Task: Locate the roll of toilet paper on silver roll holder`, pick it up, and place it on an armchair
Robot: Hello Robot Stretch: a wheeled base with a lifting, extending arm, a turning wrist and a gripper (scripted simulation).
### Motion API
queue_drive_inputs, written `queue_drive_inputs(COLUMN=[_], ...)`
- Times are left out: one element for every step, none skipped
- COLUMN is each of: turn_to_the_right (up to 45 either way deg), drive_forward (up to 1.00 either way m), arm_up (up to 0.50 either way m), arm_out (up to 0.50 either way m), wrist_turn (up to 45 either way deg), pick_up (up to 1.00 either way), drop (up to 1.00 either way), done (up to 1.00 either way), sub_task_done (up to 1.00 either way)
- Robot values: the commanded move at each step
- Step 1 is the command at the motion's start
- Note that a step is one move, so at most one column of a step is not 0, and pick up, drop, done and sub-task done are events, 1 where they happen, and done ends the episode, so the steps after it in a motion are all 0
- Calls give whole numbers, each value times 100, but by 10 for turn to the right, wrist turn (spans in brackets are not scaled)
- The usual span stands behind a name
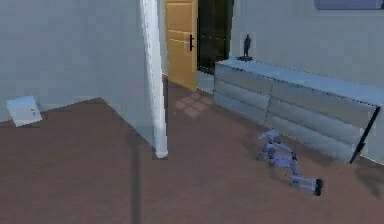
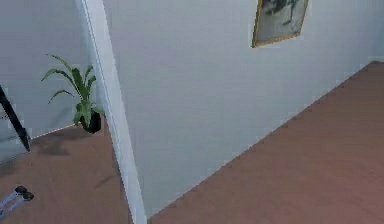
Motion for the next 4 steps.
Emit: queue_drive_inputs(turn_to_the_right=[60,0,0,0], drive_forward=[0,100,50,40], arm_up=[0,0,0,0], arm_out=[0,0,0,0], wrist_turn=[0,0,0,0], pick_up=[0,0,0,0], drop=[0,0,0,0], done=[0,0,0,0], sub_task_done=[0,0,0,0])
